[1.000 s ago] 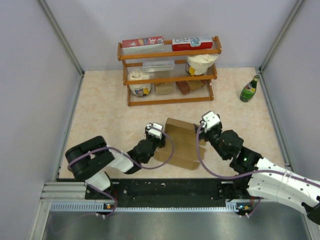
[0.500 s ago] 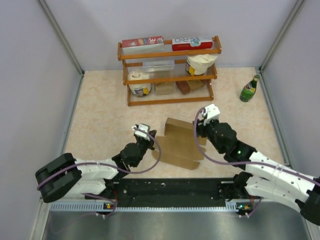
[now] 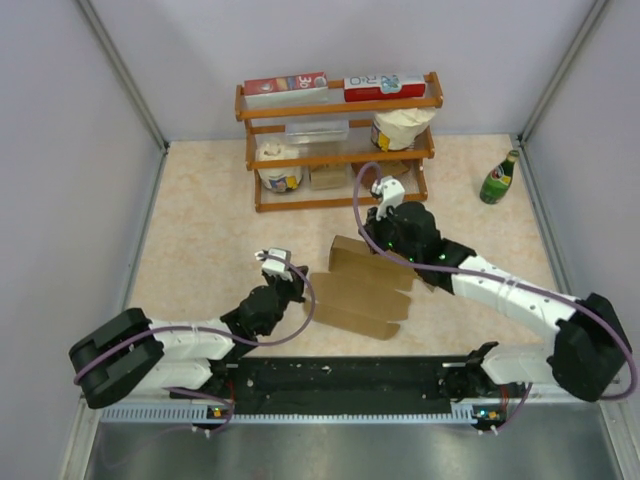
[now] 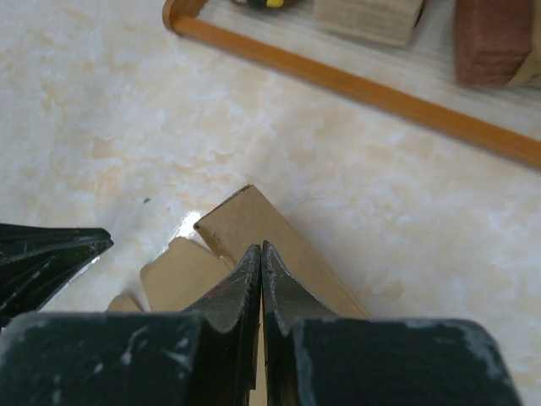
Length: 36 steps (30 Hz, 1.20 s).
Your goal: Fold the paper box
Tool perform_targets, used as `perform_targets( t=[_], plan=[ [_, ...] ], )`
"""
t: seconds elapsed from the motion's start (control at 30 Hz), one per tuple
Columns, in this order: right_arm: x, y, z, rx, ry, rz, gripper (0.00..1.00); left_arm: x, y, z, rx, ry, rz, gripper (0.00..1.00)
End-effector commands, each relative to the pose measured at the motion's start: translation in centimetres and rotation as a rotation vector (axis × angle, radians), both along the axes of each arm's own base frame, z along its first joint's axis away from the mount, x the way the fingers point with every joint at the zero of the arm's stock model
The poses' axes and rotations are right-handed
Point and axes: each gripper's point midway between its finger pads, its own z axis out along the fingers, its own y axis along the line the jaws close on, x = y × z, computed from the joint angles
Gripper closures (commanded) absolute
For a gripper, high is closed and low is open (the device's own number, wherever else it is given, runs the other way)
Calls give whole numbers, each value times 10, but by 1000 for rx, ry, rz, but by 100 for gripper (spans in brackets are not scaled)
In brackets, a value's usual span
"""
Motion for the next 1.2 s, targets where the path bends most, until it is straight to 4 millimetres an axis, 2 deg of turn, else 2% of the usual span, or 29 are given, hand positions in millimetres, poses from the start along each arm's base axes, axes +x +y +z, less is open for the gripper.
perform_targets(
  t=[0.0,0.13,0.37,0.9,1.17],
  plan=[
    [6,28,-1,89,75,99,100,0,1,-2,-85,58,-11,100],
    [14,41,-26,86,124,119,100,-2,0,-7,-127,89,-52,100],
    [18,49,-50,69,167,135,100,-2,4,-3,-137,76,-62,100],
    [-1,35,-96,-33,280,140,100,-7,10,-13,-125,95,-61,100],
    [-6,30,-106,-86,288,155,100,-8,10,-14,-124,99,-62,100]
  ],
)
